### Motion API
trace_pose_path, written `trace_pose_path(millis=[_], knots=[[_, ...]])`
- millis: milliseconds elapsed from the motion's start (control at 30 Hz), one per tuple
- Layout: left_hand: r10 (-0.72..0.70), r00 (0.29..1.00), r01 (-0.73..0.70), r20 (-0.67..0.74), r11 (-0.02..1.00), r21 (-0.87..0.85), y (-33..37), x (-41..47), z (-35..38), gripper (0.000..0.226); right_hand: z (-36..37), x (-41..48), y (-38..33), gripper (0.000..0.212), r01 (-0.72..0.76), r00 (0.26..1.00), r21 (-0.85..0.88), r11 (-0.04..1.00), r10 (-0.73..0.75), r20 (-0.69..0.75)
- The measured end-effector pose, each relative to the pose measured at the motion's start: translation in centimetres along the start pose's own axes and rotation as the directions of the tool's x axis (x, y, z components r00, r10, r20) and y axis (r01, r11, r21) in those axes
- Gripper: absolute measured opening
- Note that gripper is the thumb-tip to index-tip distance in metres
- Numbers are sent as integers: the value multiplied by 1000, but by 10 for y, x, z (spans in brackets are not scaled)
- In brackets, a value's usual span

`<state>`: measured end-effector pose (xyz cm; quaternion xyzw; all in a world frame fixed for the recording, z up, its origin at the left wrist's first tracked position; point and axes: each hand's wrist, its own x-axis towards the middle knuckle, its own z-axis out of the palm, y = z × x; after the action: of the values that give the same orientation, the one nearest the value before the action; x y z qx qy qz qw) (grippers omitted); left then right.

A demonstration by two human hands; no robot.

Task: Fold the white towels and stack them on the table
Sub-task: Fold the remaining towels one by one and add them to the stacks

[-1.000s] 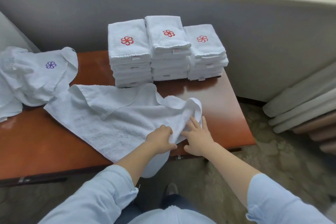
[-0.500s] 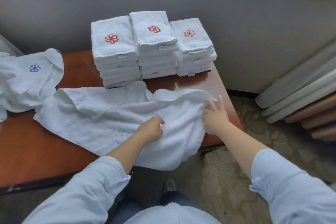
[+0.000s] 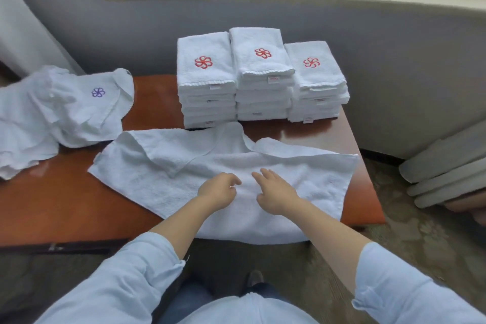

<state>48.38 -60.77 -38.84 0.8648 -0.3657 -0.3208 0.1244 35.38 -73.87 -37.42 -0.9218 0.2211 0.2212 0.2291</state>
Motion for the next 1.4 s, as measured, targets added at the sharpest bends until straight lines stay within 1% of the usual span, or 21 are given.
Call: trace_pose_path(millis=[133, 267, 333, 467, 567, 600, 633, 700, 733, 767, 833, 900, 967, 1000, 1133, 1233, 1333, 1400], knots=[[-103, 990, 99, -99, 994, -46, -57, -17, -34, 30, -2, 29, -52, 67, 85, 996, 22, 996, -85, -1], [-195, 973, 191, -124, 981, -42, -107, -27, -62, 27, 0, 55, -102, 68, 154, 988, 25, 988, -154, -17], [-220, 967, 218, -128, 976, -28, -131, -29, -77, 28, 2, 70, -126, 69, 182, 983, 25, 983, -182, -24], [-207, 970, 210, -129, 978, 11, -177, -27, -104, 34, 7, 107, -176, 72, 262, 962, 4, 965, -261, -78], [-164, 981, 171, -105, 983, 62, -208, -21, -119, 41, 12, 136, -206, 73, 253, 958, -77, 964, -261, -116], [-139, 987, 146, -83, 986, 83, -217, -18, -124, 44, 14, 147, -213, 68, 234, 960, -113, 966, -248, -131], [-108, 993, 113, -56, 988, 104, -226, -16, -129, 48, 16, 156, -218, 58, 208, 962, -133, 969, -228, -150], [-44, 999, 43, 4, 988, 150, -242, -12, -136, 55, 16, 168, -224, 30, 121, 969, -78, 990, -135, -207], [-23, 999, 17, 30, 984, 177, -249, -10, -139, 58, 16, 173, -225, 20, 76, 971, -46, 996, -84, -225], [-10, 999, 0, 47, 978, 209, -255, -8, -141, 61, 14, 176, -226, 16, 56, 968, -44, 997, -65, -242], [5, 997, -27, 72, 954, 299, -262, -3, -145, 62, 10, 182, -230, 12, 29, 964, -50, 998, -41, -262], [9, 992, -55, 125, 930, 363, -263, 3, -151, 55, 2, 187, -236, 9, -25, 948, 47, 999, 39, -316], [-8, 981, -65, 192, 925, 373, -262, 9, -157, 49, -9, 194, -243, 8, -74, 909, 164, 984, 134, -394], [-20, 974, -67, 225, 926, 370, -262, 11, -160, 47, -15, 197, -246, 8, -81, 894, 185, 979, 153, -422], [-52, 928, -105, 370, 914, 391, -261, 11, -171, 39, -29, 202, -256, 10, -52, 885, 187, 981, 132, -446], [-96, 870, -116, 483, 913, 390, -261, 5, -176, 35, -28, 205, -266, 10, -4, 890, 180, 984, 85, -447], [-126, 785, -80, 607, 951, 300, -266, -2, -176, 34, -22, 209, -282, 11, 43, 897, 159, 986, 32, -441], [-114, 750, -26, 651, 979, 202, -272, -7, -177, 36, -17, 212, -294, 9, 83, 906, 158, 984, -8, -423]])
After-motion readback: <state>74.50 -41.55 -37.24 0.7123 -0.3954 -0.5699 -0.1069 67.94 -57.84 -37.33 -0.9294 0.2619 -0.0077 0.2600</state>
